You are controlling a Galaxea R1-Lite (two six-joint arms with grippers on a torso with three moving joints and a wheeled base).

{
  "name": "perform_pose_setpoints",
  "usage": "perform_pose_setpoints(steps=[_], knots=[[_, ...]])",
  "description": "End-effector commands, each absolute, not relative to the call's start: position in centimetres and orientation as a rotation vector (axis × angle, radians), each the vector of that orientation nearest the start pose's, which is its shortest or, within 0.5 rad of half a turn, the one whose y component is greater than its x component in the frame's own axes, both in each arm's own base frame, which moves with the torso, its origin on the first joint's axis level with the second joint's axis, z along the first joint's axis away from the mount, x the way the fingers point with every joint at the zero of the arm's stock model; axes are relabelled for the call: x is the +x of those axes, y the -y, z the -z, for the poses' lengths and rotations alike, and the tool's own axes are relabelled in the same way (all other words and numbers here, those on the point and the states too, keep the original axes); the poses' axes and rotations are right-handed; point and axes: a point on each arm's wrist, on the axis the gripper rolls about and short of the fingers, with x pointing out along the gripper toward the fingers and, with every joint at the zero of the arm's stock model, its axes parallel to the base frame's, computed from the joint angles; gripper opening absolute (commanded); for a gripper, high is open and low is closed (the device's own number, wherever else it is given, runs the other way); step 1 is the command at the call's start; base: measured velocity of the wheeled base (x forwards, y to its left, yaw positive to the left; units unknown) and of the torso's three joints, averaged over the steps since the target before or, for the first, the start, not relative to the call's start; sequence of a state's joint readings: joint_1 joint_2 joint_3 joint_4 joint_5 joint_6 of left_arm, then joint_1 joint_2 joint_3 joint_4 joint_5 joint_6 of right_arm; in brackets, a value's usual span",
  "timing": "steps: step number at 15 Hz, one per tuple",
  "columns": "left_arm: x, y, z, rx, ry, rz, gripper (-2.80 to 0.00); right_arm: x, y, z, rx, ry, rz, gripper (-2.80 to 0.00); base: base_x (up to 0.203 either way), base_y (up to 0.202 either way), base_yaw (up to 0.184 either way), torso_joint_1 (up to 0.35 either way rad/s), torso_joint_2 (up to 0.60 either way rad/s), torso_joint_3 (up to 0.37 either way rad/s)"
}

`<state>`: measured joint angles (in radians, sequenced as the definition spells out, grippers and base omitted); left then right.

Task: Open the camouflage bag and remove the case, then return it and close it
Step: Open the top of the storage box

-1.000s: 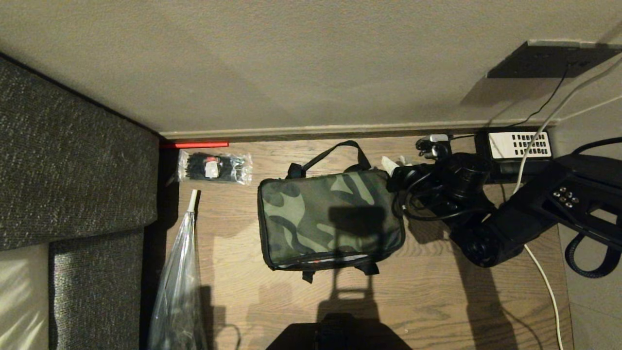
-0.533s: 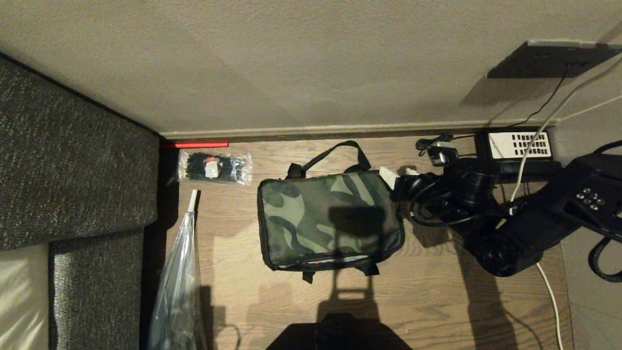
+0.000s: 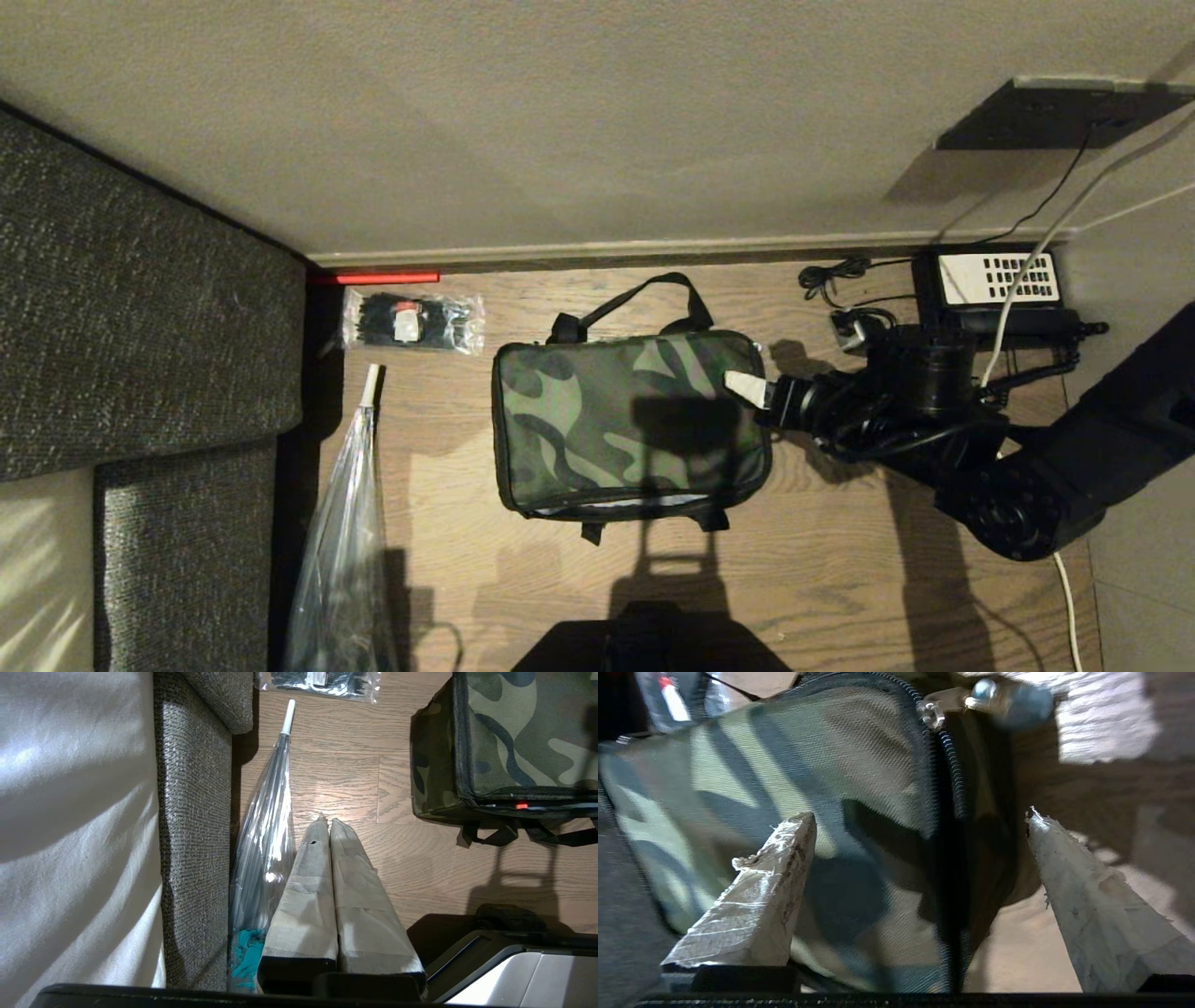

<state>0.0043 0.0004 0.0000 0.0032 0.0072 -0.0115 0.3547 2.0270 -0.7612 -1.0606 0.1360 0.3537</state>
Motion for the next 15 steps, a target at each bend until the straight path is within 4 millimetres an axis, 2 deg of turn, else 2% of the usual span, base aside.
perform_pose_setpoints(steps=[1,10,15], knots=[[-2.3,0.0,-7.4,-0.012,-0.005,-0.012,-2.8,33.1,-12.9,-11.1,0.367,-0.286,-0.458,0.0,0.0,0.0,0.0,0.0,0.0,0.0],[-2.3,0.0,-7.4,-0.012,-0.005,-0.012,-2.8,31.5,-15.0,-10.8,0.437,-0.43,-0.483,0.0,0.0,0.0,0.0,0.0,0.0,0.0],[-2.3,0.0,-7.4,-0.012,-0.005,-0.012,-2.8,31.3,-15.6,-11.0,0.435,-0.434,-0.497,0.0,0.0,0.0,0.0,0.0,0.0,0.0]])
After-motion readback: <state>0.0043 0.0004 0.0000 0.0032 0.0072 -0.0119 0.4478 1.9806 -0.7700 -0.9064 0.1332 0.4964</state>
